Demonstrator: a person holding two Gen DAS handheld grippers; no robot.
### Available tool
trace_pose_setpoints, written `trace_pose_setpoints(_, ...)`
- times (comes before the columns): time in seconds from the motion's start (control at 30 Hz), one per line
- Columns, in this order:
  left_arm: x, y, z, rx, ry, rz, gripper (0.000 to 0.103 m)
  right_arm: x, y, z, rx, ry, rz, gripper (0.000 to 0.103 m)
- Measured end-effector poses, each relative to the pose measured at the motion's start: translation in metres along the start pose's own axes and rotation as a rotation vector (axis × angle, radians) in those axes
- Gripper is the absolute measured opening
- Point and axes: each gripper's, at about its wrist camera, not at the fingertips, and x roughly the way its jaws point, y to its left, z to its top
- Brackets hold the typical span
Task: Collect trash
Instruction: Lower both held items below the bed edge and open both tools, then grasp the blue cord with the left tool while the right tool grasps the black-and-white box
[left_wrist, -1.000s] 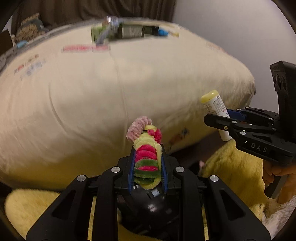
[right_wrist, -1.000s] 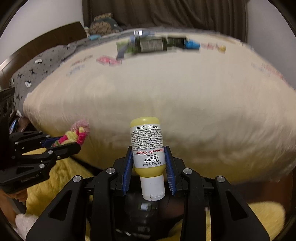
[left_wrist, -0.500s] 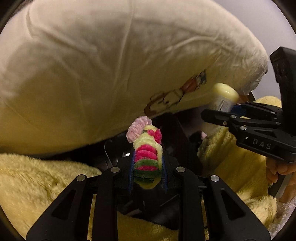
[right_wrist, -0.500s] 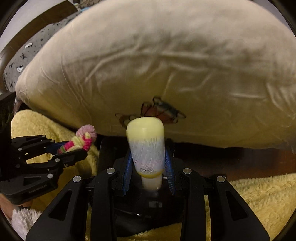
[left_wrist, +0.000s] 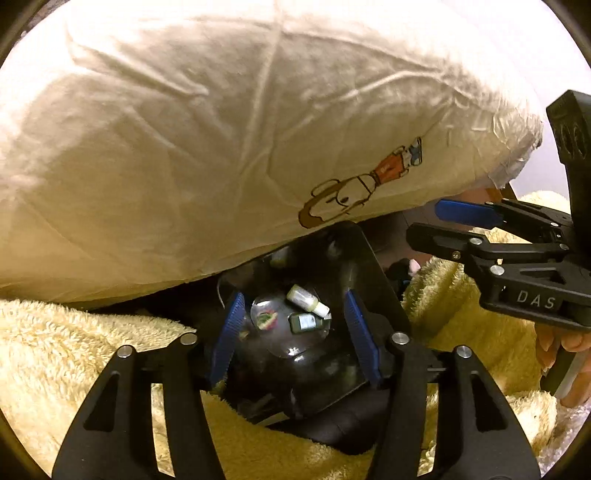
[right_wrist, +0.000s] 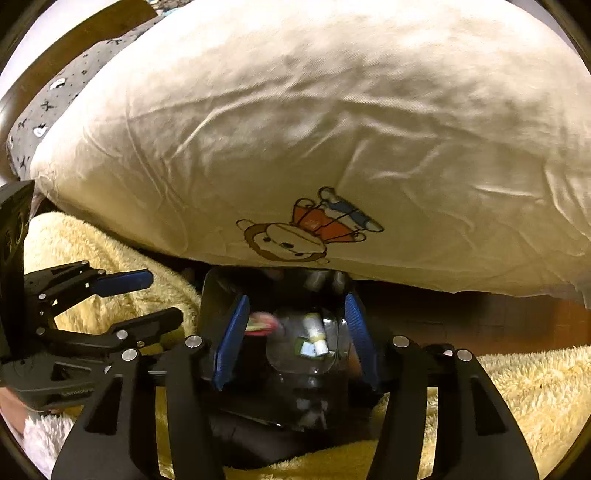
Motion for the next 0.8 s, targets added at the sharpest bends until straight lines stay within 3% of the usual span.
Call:
trace_pose_setpoints(0.13,-0.013,0.004,0.002,0.003,-0.028,0.013,0.063,-0.008,-0.005,0.008,0.002,-0.032,-0.022,0.07)
trace_pose_setpoints(0.33,-0.045,0.004,0.018,0.036,-0.103,0.039,0.067,-0.043,-0.008,0.026,-0.021,-0.124,-0.048,0.075)
trace_pose_setpoints(0.53,-0.089,0.015,0.056,0.057,-0.244,0.106,0.071,-0.088,-0.023,0.081,-0.01,-0.298,-0.105,0.077)
trace_pose_setpoints(0.8,-0.106,0.029,0.118,0.041,-0.327,0.108,0.071,-0.096,-0.046,0.156,0.01,-0.349,-0.155,0.077)
